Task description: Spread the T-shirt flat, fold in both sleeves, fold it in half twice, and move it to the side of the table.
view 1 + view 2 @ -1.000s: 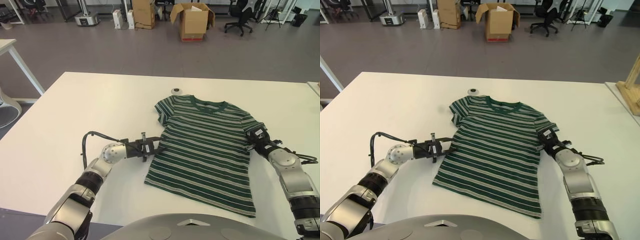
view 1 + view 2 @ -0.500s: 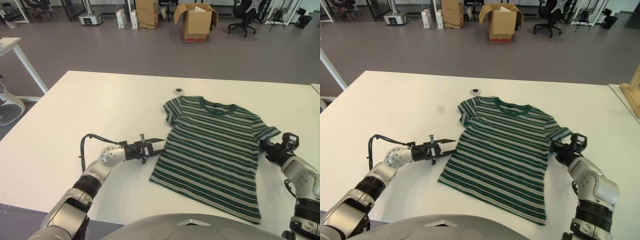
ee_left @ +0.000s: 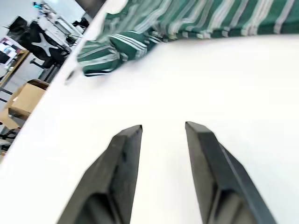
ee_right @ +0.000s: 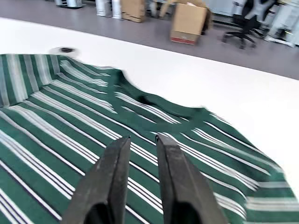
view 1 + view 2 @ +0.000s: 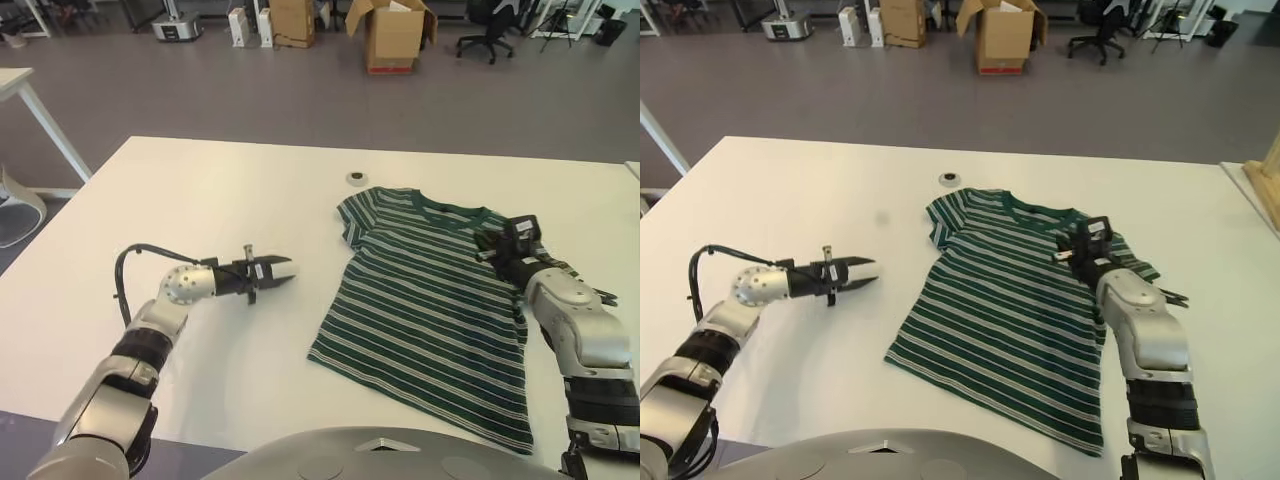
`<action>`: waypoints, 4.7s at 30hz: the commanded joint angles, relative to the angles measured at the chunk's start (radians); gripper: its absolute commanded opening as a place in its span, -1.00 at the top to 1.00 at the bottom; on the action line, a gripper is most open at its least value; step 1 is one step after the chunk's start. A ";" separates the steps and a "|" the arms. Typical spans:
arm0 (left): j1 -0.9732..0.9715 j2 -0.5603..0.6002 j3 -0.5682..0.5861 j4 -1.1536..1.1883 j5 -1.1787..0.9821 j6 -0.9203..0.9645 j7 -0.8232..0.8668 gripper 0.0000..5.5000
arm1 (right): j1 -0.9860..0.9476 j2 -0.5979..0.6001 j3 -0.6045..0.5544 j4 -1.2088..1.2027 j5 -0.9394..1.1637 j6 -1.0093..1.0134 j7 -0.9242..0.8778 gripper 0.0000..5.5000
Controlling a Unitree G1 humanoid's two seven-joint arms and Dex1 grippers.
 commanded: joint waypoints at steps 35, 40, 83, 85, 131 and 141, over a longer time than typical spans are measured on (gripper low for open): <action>-0.140 -0.204 0.276 0.313 -0.136 0.230 0.175 0.39 | -0.275 0.168 -0.219 0.247 0.265 0.156 0.146 0.63; -0.113 -0.218 0.417 0.276 -0.288 0.448 0.177 0.39 | -0.199 0.202 -0.230 0.203 0.270 0.157 0.106 0.63; -0.147 -0.184 0.397 0.145 -0.199 0.580 0.120 0.99 | -0.112 0.212 -0.187 0.247 0.232 0.096 0.042 0.63; -0.155 -0.212 0.400 0.002 -0.243 0.707 0.139 0.99 | -0.104 0.215 -0.182 0.244 0.231 0.096 0.042 0.63; -0.182 -0.368 0.537 -0.338 -0.419 1.102 0.522 0.50 | -0.471 0.062 -0.250 1.078 0.131 -0.254 0.239 0.63; -0.181 -0.372 0.533 -0.325 -0.418 1.090 0.524 0.49 | -0.488 0.074 -0.323 1.126 0.204 -0.172 0.262 0.99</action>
